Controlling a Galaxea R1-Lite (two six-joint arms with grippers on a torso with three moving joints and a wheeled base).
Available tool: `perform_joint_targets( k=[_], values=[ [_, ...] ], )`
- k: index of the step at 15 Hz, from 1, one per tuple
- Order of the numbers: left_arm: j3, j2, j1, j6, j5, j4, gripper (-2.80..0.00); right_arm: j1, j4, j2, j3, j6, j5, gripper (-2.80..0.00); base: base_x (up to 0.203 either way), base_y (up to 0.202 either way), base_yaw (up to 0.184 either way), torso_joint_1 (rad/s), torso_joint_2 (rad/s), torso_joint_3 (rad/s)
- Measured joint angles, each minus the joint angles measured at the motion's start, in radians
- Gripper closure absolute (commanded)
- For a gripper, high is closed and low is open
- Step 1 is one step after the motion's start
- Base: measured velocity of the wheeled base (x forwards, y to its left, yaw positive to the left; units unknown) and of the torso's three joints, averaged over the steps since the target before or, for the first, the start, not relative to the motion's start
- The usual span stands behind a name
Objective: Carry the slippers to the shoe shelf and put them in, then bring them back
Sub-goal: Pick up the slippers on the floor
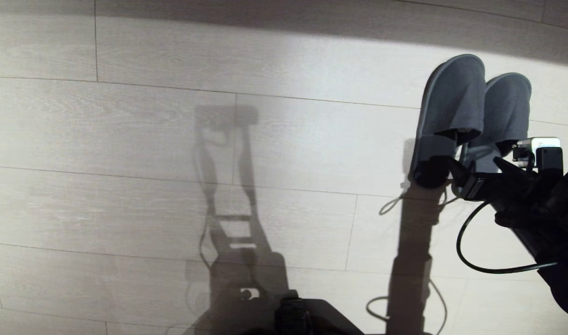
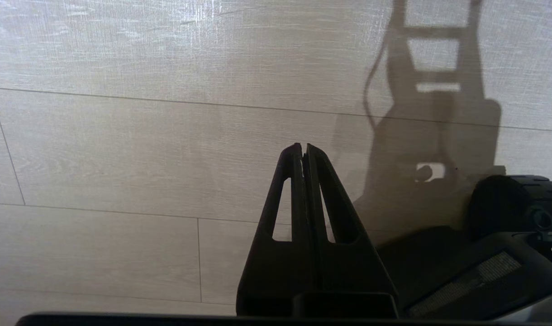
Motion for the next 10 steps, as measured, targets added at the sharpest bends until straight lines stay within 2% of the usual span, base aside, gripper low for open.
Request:
perform_joint_targets(
  k=[10],
  values=[
    [0.0, 0.0, 0.0, 0.001, 0.0, 0.0, 0.0, -0.031, -0.006, 0.079, -0.141, 0.035, 0.004, -2.8, 0.0, 0.0, 0.0, 0.0, 0.0, 0.0]
  ],
)
